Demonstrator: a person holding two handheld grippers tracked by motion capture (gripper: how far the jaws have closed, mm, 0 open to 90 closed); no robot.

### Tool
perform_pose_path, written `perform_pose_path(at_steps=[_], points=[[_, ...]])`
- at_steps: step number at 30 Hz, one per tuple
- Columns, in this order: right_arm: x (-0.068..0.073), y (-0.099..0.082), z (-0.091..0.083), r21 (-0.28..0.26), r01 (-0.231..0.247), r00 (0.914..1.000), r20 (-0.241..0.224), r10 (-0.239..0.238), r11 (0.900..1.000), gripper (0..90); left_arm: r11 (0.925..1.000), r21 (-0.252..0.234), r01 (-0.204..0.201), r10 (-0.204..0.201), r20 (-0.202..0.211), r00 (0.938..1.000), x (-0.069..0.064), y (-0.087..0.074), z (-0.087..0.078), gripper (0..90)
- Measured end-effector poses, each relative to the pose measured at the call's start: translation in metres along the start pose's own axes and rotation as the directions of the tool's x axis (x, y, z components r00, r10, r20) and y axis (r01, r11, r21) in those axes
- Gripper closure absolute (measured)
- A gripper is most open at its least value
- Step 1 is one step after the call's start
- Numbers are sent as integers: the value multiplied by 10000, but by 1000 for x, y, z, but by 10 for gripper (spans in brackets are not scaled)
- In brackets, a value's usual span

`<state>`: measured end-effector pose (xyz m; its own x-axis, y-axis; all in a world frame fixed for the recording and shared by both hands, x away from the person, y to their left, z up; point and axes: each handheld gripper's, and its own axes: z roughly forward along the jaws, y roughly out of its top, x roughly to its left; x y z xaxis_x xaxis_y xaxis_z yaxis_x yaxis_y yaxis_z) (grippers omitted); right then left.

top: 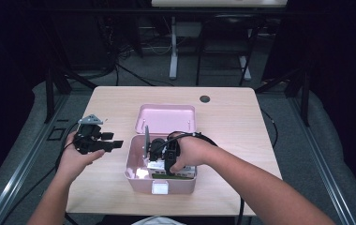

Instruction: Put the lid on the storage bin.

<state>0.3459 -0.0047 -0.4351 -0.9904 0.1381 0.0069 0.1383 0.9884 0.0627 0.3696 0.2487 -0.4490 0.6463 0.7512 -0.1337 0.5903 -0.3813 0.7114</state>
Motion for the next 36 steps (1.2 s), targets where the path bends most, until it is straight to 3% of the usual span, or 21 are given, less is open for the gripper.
perform_pose_path(at_steps=[9, 15, 36], points=[[-3, 1, 15, 7, 201, 9997, -163, -201, 9998, 611, 10000, 5, -10, 10, -8, 10000, 0, 0, 1, 423], [-1, 1, 23, 213, 749, 9971, -127, -746, 9970, 611, 10000, 4, 7, -7, -39, 10000, 0, 0, 1, 423], [0, -2, 36, 180, 631, 9970, -461, -622, 9978, 611, 10000, 42, -1, 1, -55, 10000, 0, 0, 3, 423]])
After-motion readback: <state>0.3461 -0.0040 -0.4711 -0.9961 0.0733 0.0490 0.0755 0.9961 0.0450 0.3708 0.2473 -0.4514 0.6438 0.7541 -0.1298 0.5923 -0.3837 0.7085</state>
